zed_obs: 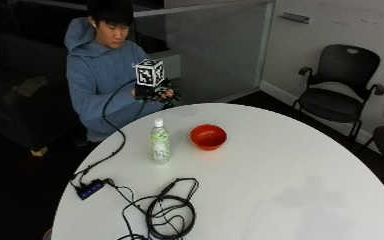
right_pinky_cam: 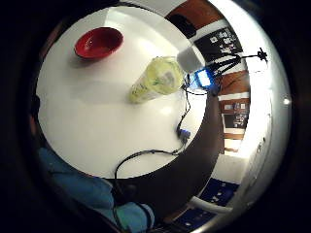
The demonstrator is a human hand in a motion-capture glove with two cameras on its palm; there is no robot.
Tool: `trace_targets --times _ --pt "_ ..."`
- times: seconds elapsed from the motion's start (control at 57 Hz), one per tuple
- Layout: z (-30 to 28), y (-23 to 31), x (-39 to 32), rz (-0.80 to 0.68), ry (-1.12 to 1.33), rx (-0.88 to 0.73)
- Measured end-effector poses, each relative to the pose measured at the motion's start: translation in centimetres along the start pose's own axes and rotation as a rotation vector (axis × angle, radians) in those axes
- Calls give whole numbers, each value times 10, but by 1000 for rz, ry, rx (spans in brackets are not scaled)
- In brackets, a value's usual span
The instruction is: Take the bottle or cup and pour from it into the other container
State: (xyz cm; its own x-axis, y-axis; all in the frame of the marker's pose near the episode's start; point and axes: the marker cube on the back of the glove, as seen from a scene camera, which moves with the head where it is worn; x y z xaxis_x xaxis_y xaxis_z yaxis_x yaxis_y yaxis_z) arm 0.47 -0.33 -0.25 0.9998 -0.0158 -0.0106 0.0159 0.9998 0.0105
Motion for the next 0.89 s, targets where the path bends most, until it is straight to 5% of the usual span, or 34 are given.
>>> trace_targets --times 0.894 --pt "-32 41 73 84 -3 167"
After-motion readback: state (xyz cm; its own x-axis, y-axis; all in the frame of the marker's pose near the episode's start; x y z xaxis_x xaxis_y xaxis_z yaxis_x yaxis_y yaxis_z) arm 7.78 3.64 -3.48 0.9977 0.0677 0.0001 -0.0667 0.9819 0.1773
